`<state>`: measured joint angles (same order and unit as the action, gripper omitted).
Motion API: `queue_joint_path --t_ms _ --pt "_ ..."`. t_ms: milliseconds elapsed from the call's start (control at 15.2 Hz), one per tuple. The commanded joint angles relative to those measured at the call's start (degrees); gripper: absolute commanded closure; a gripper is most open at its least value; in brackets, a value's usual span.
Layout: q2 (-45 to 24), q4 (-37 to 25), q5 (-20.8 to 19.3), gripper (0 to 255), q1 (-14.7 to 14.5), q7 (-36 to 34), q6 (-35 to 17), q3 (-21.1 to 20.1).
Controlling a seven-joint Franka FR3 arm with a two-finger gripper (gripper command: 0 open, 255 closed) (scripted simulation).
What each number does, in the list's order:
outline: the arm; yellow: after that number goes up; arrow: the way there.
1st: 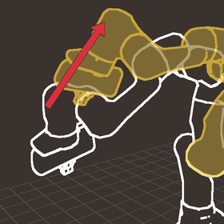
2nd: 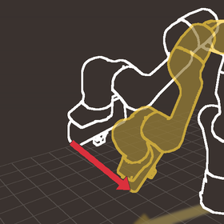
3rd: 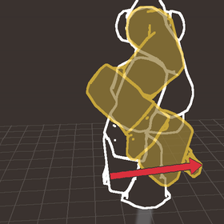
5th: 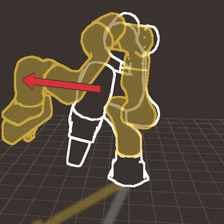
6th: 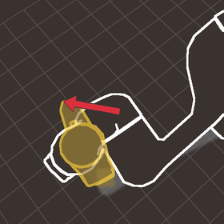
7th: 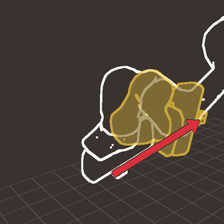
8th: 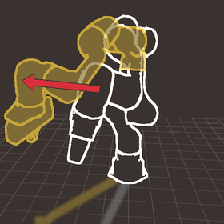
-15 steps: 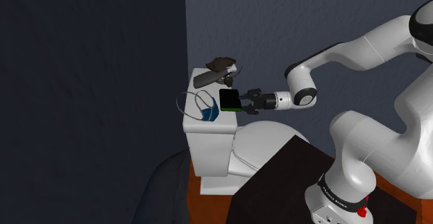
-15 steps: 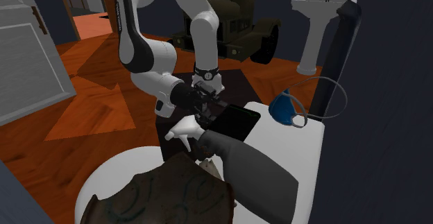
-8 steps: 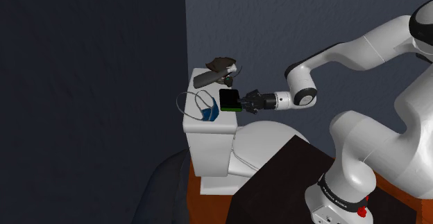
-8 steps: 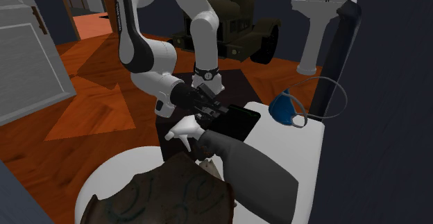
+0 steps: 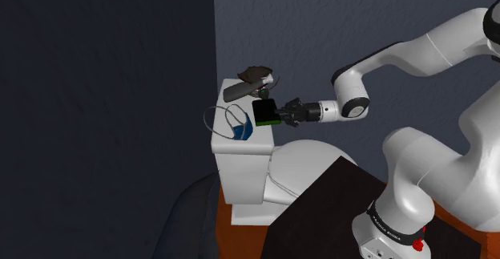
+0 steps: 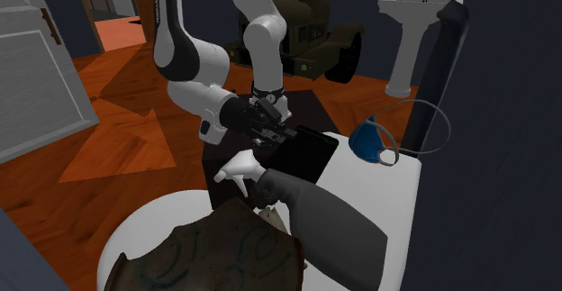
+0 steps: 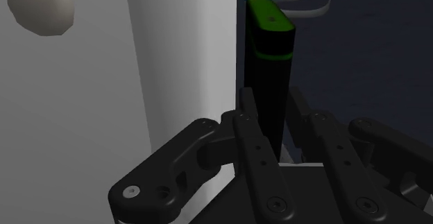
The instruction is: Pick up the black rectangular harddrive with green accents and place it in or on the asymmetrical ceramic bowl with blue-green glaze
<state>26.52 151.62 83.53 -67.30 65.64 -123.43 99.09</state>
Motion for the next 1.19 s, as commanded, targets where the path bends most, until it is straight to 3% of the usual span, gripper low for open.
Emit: queue_joint_path --t_ms 0,528,1122 --pt "-1.7 0.4 0.5 255 3.7 -1.6 1.2 -4.0" --pt "-1.3 1.6 -0.6 255 19.7 -8.3 0.5 -21.4" --pt "5.2 2.2 -4.4 255 30.0 -16.8 -4.1 -34.0"
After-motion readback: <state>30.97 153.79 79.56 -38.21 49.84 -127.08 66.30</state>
